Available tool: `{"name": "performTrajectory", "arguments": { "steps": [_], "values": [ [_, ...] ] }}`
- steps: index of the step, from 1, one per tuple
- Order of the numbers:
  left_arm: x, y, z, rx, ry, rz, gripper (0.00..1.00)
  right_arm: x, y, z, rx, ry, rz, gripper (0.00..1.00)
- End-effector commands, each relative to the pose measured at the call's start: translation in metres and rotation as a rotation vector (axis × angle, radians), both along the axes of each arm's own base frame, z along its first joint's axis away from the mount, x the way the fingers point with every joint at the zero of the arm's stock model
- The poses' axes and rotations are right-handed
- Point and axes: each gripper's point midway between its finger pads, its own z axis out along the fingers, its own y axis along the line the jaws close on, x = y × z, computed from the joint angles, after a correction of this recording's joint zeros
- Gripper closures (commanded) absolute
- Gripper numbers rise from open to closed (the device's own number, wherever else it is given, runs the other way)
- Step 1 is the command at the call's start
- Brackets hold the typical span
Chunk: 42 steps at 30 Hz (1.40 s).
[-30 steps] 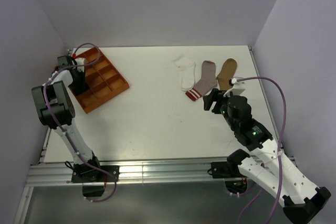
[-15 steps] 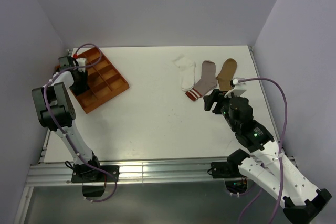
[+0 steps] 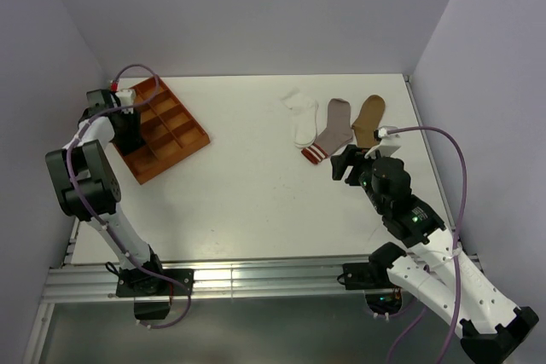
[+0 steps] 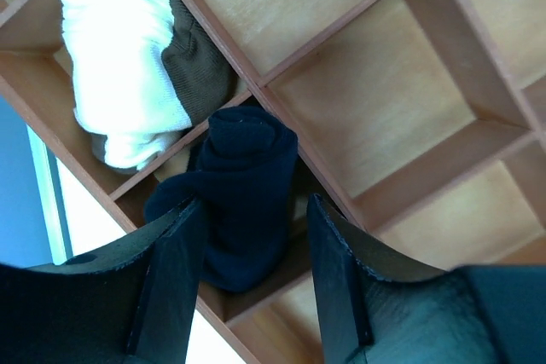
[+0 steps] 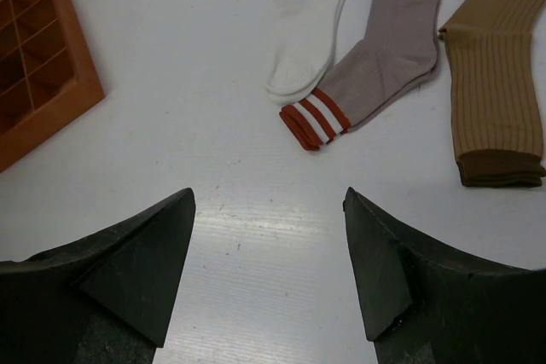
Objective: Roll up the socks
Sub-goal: Place the sock in the storage box.
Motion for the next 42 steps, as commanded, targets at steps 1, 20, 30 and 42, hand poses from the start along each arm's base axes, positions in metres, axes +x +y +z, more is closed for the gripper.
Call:
{"name": "performTrajectory", "arguments": {
  "steps": [1,20,30,42],
  "values": [
    [0.011,-0.012,0.032,-0.066,-0.123,-0.030,0.47,0.002,-0.001,0.007,-0.007,-0.023,-0.007,0.22],
    [-0.024,-0.005,-0.060,-0.227,0.168,0.091,0.59,0.003,-0.001,0.005,-0.017,-0.013,-0.011,0.22],
    [-0.043,-0.013,-0.091,-0.289,0.321,0.130,0.62,0.004,0.000,0.004,-0.013,-0.017,-0.006,0.22],
    [-0.036,-0.021,-0.072,-0.317,0.258,0.149,0.50,0.002,0.000,0.006,-0.012,-0.017,0.001,0.22]
  ]
}}
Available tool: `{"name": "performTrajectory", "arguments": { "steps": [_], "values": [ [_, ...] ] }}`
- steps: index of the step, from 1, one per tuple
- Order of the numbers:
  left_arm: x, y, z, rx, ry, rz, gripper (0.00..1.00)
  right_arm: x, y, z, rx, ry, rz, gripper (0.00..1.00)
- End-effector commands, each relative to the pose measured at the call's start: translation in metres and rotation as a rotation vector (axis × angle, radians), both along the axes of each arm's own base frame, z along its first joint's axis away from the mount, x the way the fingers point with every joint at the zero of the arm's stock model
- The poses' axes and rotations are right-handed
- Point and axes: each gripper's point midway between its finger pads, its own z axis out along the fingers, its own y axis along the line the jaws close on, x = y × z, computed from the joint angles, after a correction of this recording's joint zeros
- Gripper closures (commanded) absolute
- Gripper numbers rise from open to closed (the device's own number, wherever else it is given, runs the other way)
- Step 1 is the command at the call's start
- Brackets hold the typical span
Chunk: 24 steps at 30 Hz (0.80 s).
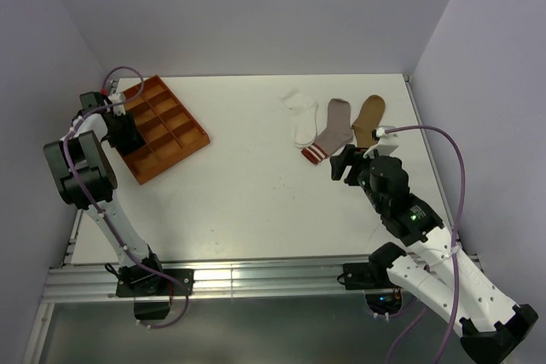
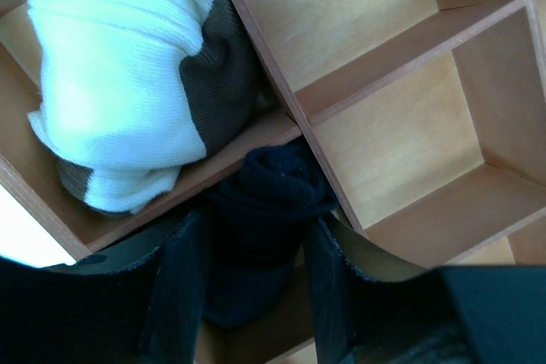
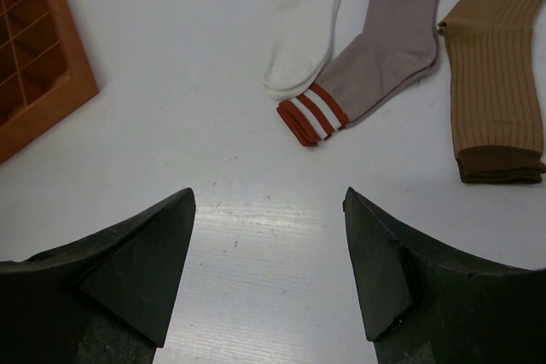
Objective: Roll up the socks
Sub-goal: Place the sock in the storage box.
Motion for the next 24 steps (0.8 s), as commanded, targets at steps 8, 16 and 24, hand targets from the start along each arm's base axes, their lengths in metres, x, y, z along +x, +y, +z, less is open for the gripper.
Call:
{"name": "performTrajectory", "arguments": {
  "steps": [8,16,24],
  "values": [
    [-0.021,-0.027,0.018,-0.092,0.027,-0.007,0.46,0.000,0.000,0.014,-0.003,-0.033,0.006,0.23],
    [-0.015,-0.020,0.046,-0.052,-0.055,0.076,0.42,-0.002,0.001,0.016,0.004,-0.037,0.013,0.23],
    [-0.019,-0.007,0.056,0.015,-0.061,0.151,0.41,-0.002,0.000,0.017,0.003,-0.037,0.010,0.23]
  ]
}}
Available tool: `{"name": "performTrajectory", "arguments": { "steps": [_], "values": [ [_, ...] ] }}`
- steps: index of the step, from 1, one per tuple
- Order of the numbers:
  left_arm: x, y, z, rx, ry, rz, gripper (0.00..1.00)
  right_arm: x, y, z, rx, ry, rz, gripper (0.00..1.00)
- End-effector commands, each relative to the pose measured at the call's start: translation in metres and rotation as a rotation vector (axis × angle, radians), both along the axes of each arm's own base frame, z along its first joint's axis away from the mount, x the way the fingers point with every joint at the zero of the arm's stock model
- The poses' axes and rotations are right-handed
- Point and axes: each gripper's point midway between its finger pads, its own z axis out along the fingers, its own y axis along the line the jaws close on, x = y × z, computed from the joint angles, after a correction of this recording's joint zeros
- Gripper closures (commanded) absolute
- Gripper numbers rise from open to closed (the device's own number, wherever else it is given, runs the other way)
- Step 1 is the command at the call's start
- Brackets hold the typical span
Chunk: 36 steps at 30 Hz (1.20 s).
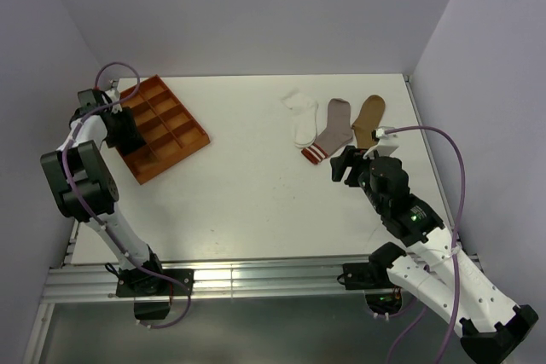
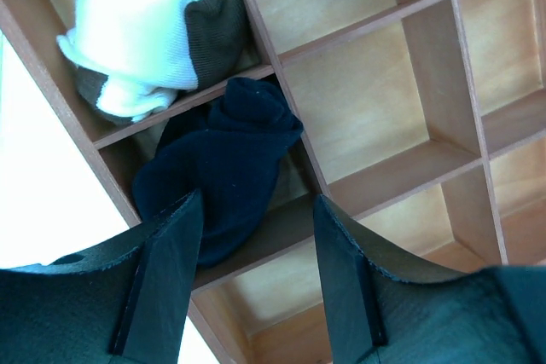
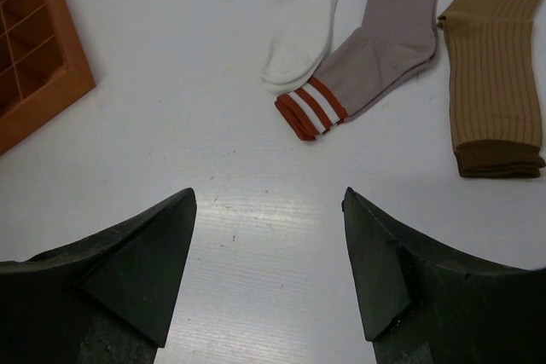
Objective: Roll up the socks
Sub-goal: Place the sock in the storage box, then move the sock to the center of the board.
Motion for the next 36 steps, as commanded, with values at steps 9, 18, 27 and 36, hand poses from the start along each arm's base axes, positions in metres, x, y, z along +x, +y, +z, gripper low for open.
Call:
{"name": "performTrajectory", "arguments": {
  "steps": [9,18,27,36],
  "values": [
    [0.000,0.004,0.033,0.057,-0.126,0.078,0.40,0.000,0.002,0.018,0.010,-0.044,0.013,0.23],
    [0.002,0.003,0.066,0.064,-0.237,0.111,0.40,0.002,0.003,0.015,0.007,-0.037,0.014,0.23],
    [-0.030,-0.012,0.155,0.087,-0.540,0.276,0.36,0.007,0.011,0.013,0.005,0.029,0.022,0.24],
    [-0.092,-0.040,0.231,0.074,-0.746,0.339,0.14,0.047,0.039,0.010,-0.010,0.161,-0.001,0.27]
  ]
}}
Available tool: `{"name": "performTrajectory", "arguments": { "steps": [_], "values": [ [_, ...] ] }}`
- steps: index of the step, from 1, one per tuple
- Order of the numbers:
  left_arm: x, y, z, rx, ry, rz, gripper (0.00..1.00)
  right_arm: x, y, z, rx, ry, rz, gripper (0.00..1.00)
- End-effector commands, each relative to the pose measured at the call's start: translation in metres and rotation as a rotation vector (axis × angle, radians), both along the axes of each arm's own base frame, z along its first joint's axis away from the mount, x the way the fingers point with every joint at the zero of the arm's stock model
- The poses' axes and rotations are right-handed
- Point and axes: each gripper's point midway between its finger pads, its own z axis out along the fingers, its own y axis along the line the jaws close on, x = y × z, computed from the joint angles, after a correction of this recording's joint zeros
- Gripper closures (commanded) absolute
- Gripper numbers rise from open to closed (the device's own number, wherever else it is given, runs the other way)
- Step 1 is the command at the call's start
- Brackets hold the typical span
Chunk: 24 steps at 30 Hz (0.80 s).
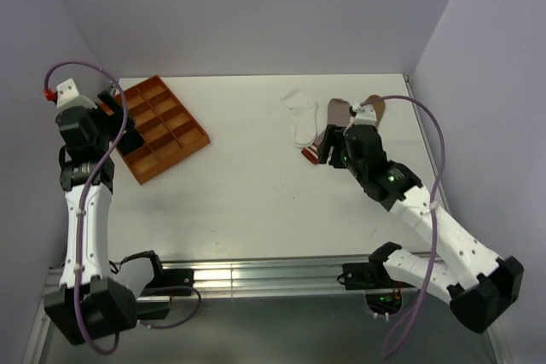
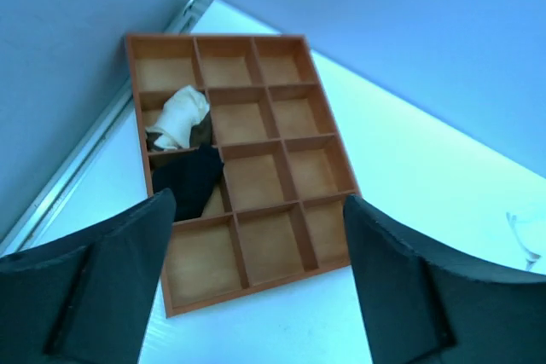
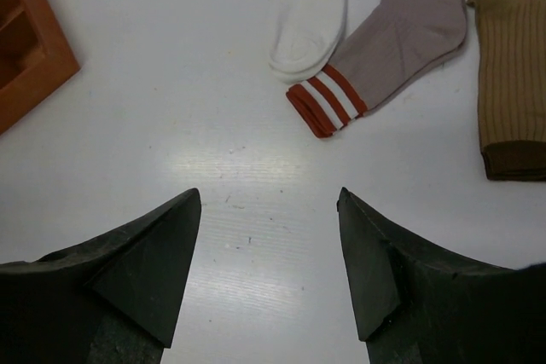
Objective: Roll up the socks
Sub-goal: Move the sock to the center of the board.
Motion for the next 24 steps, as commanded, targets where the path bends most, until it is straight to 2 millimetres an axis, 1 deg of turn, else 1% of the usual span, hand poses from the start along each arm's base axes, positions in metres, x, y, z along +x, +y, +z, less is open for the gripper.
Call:
{"name": "performTrajectory", "arguments": {
  "steps": [1,2,3,4,5,6,7,8,9,10,11,12,13,14,15,16,17,18,19,20,21,22,23,24],
  "values": [
    [-0.021,-0.007,0.024,-0.010,-0.079,0.066,0.12,0.020,0.016,0.012,0.040,0.013,-0.016,0.28],
    [-0.024,-0.011,0.027,0.025,-0.072,0.057,0.11,0.026,0.024,0.016,0.057,0.012,0.000,0.30],
    [-0.029,-0.022,0.031,0.046,-0.065,0.047,0.10,0.035,0.030,0.000,0.042,0.057,0.001,0.30],
    [-0.031,-0.029,0.035,0.065,-0.067,0.030,0.10,0.042,0.035,0.002,0.058,0.061,0.004,0.31],
    [-0.034,-0.038,0.038,0.065,-0.077,0.009,0.07,0.050,0.043,-0.003,0.068,0.077,0.019,0.32],
    [-0.042,-0.051,0.043,0.055,-0.098,-0.025,0.05,0.059,0.046,-0.020,0.050,0.123,0.015,0.33],
    [-0.045,-0.058,0.044,0.038,-0.109,-0.050,0.04,0.069,0.049,-0.021,0.053,0.128,0.012,0.34],
    [-0.048,-0.065,0.043,0.032,-0.113,-0.076,0.04,0.079,0.051,-0.025,0.050,0.130,0.006,0.36],
    [-0.053,-0.077,0.041,0.022,-0.117,-0.118,0.04,0.084,0.055,-0.030,0.051,0.147,0.015,0.38],
    [-0.056,-0.085,0.037,0.007,-0.107,-0.148,0.05,0.099,0.059,-0.043,0.038,0.184,0.014,0.42],
    [-0.057,-0.090,0.031,0.003,-0.098,-0.169,0.05,0.107,0.060,-0.047,0.037,0.198,0.014,0.43],
    [-0.060,-0.098,0.020,0.001,-0.081,-0.201,0.05,0.114,0.061,-0.055,0.025,0.213,0.018,0.44],
    [-0.061,-0.103,0.013,0.000,-0.070,-0.221,0.06,0.127,0.059,-0.069,0.016,0.237,0.003,0.47],
    [-0.063,-0.106,0.001,0.000,-0.051,-0.232,0.06,0.136,0.060,-0.076,0.016,0.242,0.002,0.48],
    [-0.065,-0.110,-0.006,0.000,-0.039,-0.246,0.06,0.142,0.061,-0.083,0.016,0.254,0.010,0.51],
    [-0.066,-0.111,-0.011,0.007,-0.035,-0.254,0.06,0.155,0.058,-0.080,0.026,0.249,0.002,0.55],
    [-0.066,-0.114,-0.018,0.011,-0.027,-0.266,0.06,0.160,0.058,-0.106,0.001,0.306,0.007,0.58],
    [-0.066,-0.115,-0.020,0.016,-0.026,-0.270,0.06,0.166,0.057,-0.112,-0.003,0.320,0.007,0.60],
    [-0.065,-0.117,-0.021,0.020,-0.027,-0.276,0.06,0.176,0.058,-0.113,-0.002,0.320,0.006,0.61],
    [-0.063,-0.121,-0.019,0.019,-0.032,-0.293,0.07,0.180,0.055,-0.130,-0.016,0.353,-0.002,0.61],
    [-0.062,-0.125,-0.018,0.020,-0.034,-0.308,0.06,0.184,0.054,-0.137,-0.026,0.364,0.001,0.61],
    [-0.061,-0.126,-0.017,0.029,-0.033,-0.315,0.07,0.191,0.057,-0.136,-0.024,0.359,0.010,0.62],
    [-0.060,-0.126,-0.015,0.034,-0.033,-0.316,0.07,0.191,0.056,-0.153,-0.039,0.397,0.010,0.62],
    [-0.061,-0.128,-0.017,0.039,-0.024,-0.321,0.07,0.192,0.058,-0.158,-0.043,0.410,0.022,0.62]
  ]
}}
